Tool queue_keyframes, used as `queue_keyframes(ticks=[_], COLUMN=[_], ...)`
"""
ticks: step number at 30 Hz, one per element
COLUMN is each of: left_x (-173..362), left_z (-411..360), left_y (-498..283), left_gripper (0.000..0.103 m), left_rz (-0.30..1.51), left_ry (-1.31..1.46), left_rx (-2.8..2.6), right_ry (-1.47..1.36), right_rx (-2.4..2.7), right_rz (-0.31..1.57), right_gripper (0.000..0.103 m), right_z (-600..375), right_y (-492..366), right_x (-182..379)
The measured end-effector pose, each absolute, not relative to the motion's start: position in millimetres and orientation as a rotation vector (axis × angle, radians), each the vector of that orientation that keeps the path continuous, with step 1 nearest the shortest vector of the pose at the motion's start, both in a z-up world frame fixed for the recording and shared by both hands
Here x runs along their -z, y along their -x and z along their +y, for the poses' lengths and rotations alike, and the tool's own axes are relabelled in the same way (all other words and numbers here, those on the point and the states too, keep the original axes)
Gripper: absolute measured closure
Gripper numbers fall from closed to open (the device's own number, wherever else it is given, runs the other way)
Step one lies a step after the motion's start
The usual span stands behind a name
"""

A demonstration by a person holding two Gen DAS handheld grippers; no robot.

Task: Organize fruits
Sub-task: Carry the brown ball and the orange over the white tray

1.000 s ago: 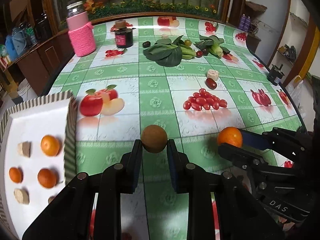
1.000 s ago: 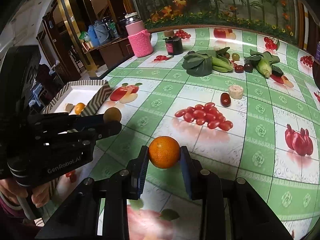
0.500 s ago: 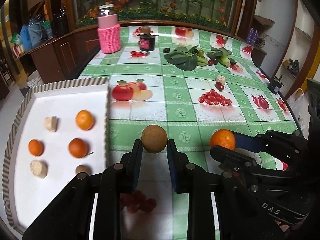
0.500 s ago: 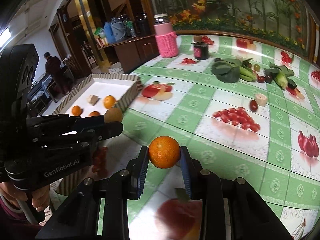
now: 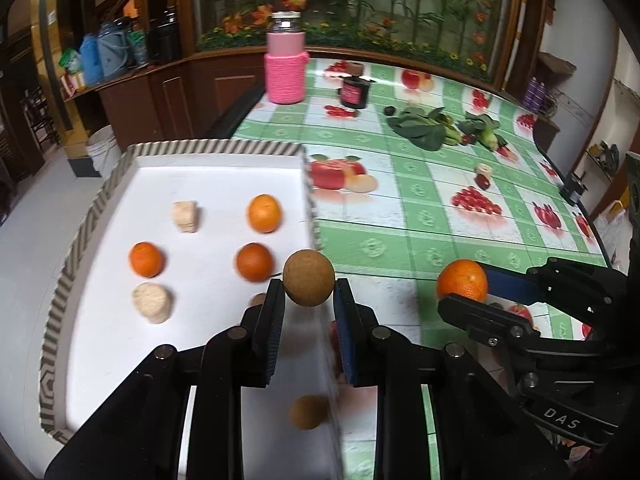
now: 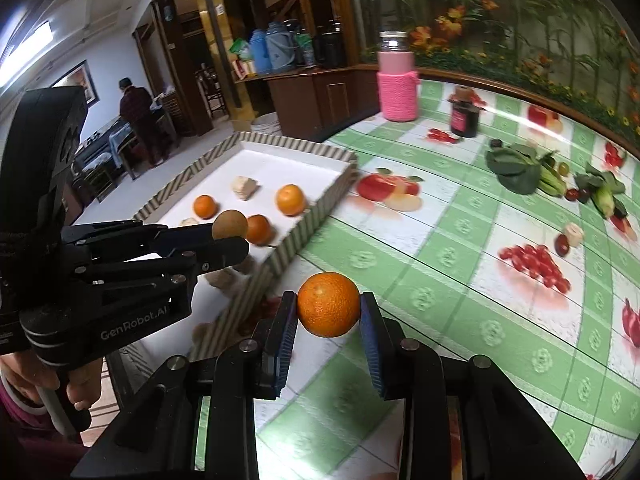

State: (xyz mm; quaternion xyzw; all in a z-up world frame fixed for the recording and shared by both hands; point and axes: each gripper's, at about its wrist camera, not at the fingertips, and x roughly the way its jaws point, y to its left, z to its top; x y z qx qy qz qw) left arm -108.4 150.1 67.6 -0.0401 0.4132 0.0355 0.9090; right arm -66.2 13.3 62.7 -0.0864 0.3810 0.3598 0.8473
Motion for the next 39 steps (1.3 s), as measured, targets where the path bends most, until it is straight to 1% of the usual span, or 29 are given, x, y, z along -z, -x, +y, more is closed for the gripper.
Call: queue_keyframes(ticks=[15, 23, 39], left_x=[-55, -42, -23], left_z=[207, 236, 249], left_y=[137, 148, 141], left_gripper=[0.081, 0.081, 0.081], left_rz=[0.865, 0.900, 0.947], left_ry=[0.134, 0.174, 0.179], left_rx=[-0.182, -0.235, -0.257], right_ry=[0.258, 0.293, 0.354], right_rx=[-0.875, -0.916, -0.998], right_rz=[0.800, 0.816, 0.884], right_gripper=[0.071, 0.071, 0.072], right_z=[72, 91, 122], right_y=[83, 87, 95], right_x=[-62, -55, -27])
